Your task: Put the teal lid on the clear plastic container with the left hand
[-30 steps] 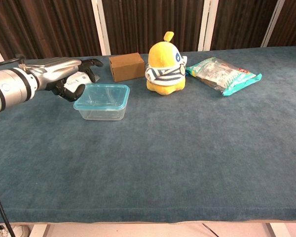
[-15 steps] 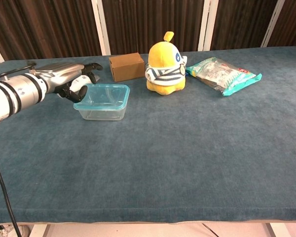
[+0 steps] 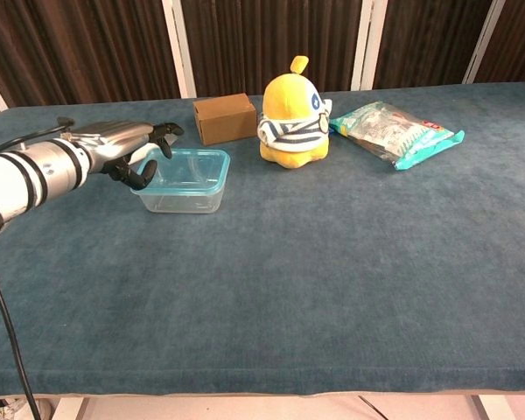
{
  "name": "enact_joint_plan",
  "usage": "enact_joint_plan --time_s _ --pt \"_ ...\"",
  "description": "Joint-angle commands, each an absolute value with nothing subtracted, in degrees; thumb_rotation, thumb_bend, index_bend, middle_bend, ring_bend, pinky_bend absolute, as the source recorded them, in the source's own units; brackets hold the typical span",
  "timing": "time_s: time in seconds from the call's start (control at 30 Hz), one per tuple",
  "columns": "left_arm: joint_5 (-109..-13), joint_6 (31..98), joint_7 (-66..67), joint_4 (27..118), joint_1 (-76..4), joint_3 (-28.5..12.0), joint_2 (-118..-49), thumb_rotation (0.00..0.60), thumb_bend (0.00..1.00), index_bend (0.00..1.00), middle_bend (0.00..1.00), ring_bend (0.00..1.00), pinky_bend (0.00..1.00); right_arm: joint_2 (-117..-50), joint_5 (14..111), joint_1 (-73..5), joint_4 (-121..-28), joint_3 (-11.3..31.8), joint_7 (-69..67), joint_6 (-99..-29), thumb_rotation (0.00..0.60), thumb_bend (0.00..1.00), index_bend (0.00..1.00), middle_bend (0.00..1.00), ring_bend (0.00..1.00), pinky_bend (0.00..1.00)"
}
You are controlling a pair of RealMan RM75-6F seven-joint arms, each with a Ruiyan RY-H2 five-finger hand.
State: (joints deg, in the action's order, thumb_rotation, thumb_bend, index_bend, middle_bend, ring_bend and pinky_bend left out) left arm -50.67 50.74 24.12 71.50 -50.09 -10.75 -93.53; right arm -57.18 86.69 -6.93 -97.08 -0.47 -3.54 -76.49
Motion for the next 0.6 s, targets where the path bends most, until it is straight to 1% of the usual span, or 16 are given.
enact_joint_plan --time_s 0.03,0.43,0.6 --pt "-50.2 50.4 24.6 71.2 -50.1 -10.7 -93.6 0.6 0.73 0.0 0.22 0.01 0.0 -57.1 86.7 -6.9 -97.1 -0.5 -3.6 -76.5 0.6 0.13 0.0 0.0 0.0 0.01" --pt "-48.8 48.8 26.5 69.9 -50.4 -9.9 -94.7 0.6 0.73 0.0 0.24 0.03 0.0 -57.2 86.5 -7.1 -97.1 -0.4 -3.6 -76.2 0.6 0.13 0.0 0.0 0.0 0.01" --pt "-48.5 48.4 27.6 70.4 -50.5 -9.3 -94.8 0.6 0.73 0.0 0.26 0.04 0.0 -57.2 86.6 -7.1 -97.1 -0.4 -3.5 -76.2 0.6 0.13 0.0 0.0 0.0 0.01"
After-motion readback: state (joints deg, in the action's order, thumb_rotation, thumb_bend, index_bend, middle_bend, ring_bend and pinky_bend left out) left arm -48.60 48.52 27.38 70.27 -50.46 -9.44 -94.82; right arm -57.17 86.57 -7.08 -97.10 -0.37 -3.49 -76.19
